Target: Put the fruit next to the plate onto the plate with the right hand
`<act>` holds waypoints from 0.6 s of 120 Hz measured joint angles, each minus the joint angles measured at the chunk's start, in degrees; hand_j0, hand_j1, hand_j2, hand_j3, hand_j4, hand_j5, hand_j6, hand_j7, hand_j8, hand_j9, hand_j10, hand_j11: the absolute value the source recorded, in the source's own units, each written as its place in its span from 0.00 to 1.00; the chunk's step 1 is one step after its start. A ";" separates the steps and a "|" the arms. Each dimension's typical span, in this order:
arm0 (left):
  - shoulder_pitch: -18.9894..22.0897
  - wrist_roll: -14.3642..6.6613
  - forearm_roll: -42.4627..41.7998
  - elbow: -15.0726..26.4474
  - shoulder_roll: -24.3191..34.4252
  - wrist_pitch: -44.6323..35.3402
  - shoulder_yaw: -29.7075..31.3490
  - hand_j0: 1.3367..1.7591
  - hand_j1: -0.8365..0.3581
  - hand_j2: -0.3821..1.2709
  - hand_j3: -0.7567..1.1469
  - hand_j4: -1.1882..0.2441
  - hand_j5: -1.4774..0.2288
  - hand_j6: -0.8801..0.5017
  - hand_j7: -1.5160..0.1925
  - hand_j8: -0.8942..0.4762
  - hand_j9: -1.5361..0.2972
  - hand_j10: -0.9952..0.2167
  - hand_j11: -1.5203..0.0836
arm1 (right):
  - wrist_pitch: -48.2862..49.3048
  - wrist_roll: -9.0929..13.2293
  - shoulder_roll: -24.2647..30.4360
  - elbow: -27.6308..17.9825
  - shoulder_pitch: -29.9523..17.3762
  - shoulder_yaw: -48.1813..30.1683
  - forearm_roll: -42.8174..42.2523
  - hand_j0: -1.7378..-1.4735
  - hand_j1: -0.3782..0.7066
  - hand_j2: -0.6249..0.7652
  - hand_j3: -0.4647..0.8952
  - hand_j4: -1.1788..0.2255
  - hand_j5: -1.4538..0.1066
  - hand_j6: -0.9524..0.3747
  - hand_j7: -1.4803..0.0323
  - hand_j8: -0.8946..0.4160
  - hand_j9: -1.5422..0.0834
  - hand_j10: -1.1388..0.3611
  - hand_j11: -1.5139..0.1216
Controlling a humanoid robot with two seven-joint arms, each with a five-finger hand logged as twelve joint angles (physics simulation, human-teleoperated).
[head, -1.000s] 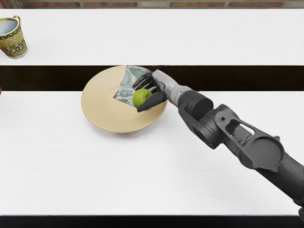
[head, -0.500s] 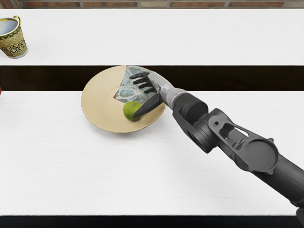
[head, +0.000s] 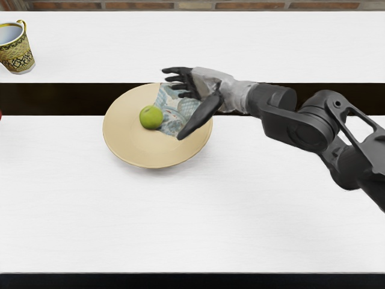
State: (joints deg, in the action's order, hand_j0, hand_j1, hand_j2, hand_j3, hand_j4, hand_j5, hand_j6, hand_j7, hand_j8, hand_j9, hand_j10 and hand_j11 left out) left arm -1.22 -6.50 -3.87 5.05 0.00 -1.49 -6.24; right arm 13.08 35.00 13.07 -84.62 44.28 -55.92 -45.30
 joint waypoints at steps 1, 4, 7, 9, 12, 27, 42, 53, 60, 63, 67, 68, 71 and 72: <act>-0.01 0.00 0.00 0.00 0.00 0.00 0.00 0.76 0.98 0.23 0.40 0.82 0.86 0.63 0.88 0.64 0.83 0.81 0.94 | 0.84 0.00 0.60 0.01 -0.03 -0.24 0.80 0.30 0.11 0.44 0.34 0.78 0.86 0.66 0.91 0.62 0.88 0.71 0.86; -0.01 0.00 0.01 -0.01 0.00 0.00 0.00 0.76 0.98 0.23 0.40 0.82 0.86 0.63 0.88 0.64 0.83 0.81 0.94 | 3.13 0.00 2.30 0.02 -0.11 -0.90 2.99 0.30 0.11 0.44 0.34 0.79 0.87 0.66 0.91 0.63 0.89 0.71 0.86; -0.02 0.00 0.01 0.00 0.00 0.00 0.00 0.76 0.98 0.23 0.40 0.82 0.86 0.63 0.88 0.64 0.83 0.81 0.94 | 5.49 0.00 4.41 0.06 -0.25 -1.48 5.29 0.30 0.10 0.44 0.34 0.79 0.87 0.66 0.92 0.63 0.89 0.71 0.87; 0.02 0.00 0.01 0.02 0.00 0.00 0.00 0.76 0.98 0.23 0.40 0.82 0.86 0.63 0.88 0.64 0.83 0.81 0.94 | 6.99 0.00 5.86 0.12 -0.34 -1.80 6.79 0.30 0.10 0.44 0.34 0.79 0.88 0.67 0.92 0.63 0.89 0.72 0.87; 0.04 0.00 0.01 0.06 0.00 0.00 0.00 0.76 0.98 0.23 0.40 0.82 0.86 0.63 0.88 0.64 0.83 0.81 0.94 | 9.12 0.00 8.12 0.20 -0.56 -2.21 8.99 0.30 0.09 0.44 0.34 0.80 0.88 0.67 0.93 0.64 0.90 0.72 0.88; 0.07 -0.06 0.02 0.50 0.00 0.00 0.05 0.76 0.98 0.23 0.40 0.82 0.86 0.63 0.88 0.64 0.83 0.81 0.94 | 17.62 0.00 18.66 1.36 -3.94 -5.33 18.22 0.30 0.06 0.45 0.34 0.82 0.90 0.69 0.95 0.66 0.92 0.74 0.90; -0.01 -0.35 0.15 0.64 0.00 -0.02 0.10 0.76 0.98 0.23 0.40 0.82 0.86 0.63 0.88 0.64 0.83 0.81 0.94 | 20.63 0.00 25.57 4.39 -10.97 -12.39 23.75 0.30 0.05 0.45 0.34 0.83 0.92 0.70 0.96 0.67 0.93 0.75 0.91; 0.07 -0.45 0.21 0.49 0.00 -0.12 0.19 0.76 0.98 0.23 0.40 0.82 0.86 0.63 0.88 0.64 0.83 0.81 0.94 | 21.39 0.00 29.21 6.38 -15.86 -17.41 25.84 0.30 0.04 0.45 0.34 0.83 0.92 0.71 0.97 0.67 0.94 0.75 0.92; 0.07 -0.50 0.24 0.34 0.00 -0.25 0.22 0.76 0.98 0.23 0.40 0.82 0.86 0.63 0.88 0.64 0.83 0.81 0.94 | 21.62 0.00 30.79 6.99 -17.64 -19.19 26.45 0.30 0.04 0.45 0.34 0.83 0.92 0.71 0.97 0.68 0.94 0.75 0.92; 0.11 -0.52 0.24 0.28 0.00 -0.29 0.22 0.76 0.98 0.23 0.40 0.82 0.86 0.63 0.88 0.64 0.83 0.81 0.94 | 21.69 0.00 31.24 7.17 -18.16 -19.73 26.62 0.30 0.03 0.45 0.34 0.83 0.93 0.71 0.97 0.68 0.94 0.75 0.92; 0.15 -0.57 0.25 0.21 0.00 -0.33 0.25 0.76 0.98 0.23 0.40 0.82 0.86 0.63 0.88 0.64 0.83 0.81 0.94 | 21.76 0.00 31.69 7.34 -18.70 -20.27 26.80 0.30 0.03 0.45 0.34 0.84 0.93 0.71 0.97 0.68 0.94 0.76 0.92; 0.12 -0.60 0.25 0.20 0.00 -0.34 0.26 0.76 0.98 0.23 0.40 0.82 0.86 0.63 0.88 0.64 0.83 0.81 0.94 | 21.77 0.00 31.79 7.38 -18.80 -20.39 26.83 0.30 0.03 0.45 0.34 0.84 0.93 0.71 0.97 0.68 0.94 0.76 0.92; 0.15 -0.76 0.25 0.18 0.00 -0.36 0.28 0.76 0.98 0.23 0.40 0.82 0.86 0.63 0.88 0.64 0.83 0.81 0.94 | 21.80 0.00 32.04 7.47 -19.08 -20.68 26.92 0.30 0.03 0.45 0.34 0.84 0.93 0.71 0.97 0.68 0.94 0.76 0.92; 0.16 -0.86 0.25 0.17 0.00 -0.37 0.28 0.76 0.98 0.23 0.40 0.82 0.86 0.63 0.88 0.64 0.83 0.81 0.94 | 21.81 0.00 32.14 7.50 -19.15 -20.77 26.95 0.30 0.03 0.45 0.34 0.84 0.93 0.71 0.97 0.68 0.94 0.76 0.92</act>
State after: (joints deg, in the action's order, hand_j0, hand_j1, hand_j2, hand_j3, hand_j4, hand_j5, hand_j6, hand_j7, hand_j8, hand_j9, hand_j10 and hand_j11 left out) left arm -1.06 -7.36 -3.61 5.22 0.00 -1.86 -5.96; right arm 34.90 35.00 45.21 -77.13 25.13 -76.69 -18.35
